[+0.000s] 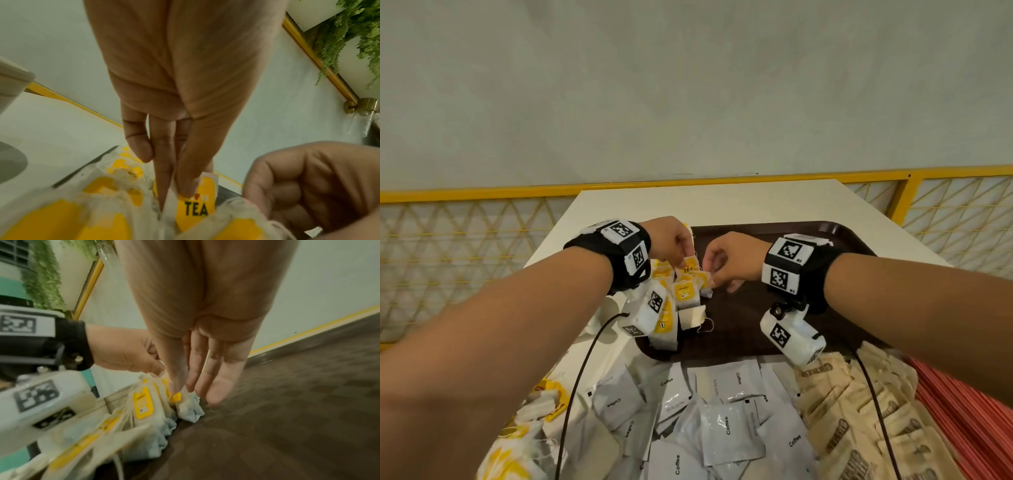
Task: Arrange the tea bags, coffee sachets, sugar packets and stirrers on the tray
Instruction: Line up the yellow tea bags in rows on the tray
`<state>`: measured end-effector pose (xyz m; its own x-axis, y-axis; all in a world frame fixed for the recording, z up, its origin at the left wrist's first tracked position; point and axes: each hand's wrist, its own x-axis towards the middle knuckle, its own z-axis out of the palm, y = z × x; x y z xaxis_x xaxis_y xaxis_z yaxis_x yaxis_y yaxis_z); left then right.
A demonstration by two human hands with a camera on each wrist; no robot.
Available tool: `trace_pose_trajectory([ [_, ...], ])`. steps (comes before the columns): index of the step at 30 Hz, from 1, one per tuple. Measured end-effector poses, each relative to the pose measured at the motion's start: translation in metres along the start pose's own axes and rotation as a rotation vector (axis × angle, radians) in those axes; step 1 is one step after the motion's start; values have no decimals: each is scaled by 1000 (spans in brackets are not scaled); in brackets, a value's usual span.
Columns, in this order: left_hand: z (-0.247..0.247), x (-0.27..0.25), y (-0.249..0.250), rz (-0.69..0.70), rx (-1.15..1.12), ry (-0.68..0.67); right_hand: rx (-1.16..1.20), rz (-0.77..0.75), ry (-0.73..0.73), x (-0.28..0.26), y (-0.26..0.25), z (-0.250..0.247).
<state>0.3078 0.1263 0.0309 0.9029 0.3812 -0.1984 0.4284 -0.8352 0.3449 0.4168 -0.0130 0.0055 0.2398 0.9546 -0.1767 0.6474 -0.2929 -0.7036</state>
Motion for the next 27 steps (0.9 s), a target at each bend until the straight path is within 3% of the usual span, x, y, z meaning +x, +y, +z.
trace_pose_trajectory([
  [3,2,2,0,8,45,-5,-127,6,16,5,-1,8],
  [7,-10,-5,0,-11,-15,144,-202,7,15,9,-3,12],
  [12,-10,-24,6,-19,78,-121,-59,23,-13,11,-7,9],
  [20,0,-25,8,0,125,-73,5,149,-13,17,-2,4],
  [27,0,-30,16,60,75,-146,72,119,-97,15,-9,-5],
])
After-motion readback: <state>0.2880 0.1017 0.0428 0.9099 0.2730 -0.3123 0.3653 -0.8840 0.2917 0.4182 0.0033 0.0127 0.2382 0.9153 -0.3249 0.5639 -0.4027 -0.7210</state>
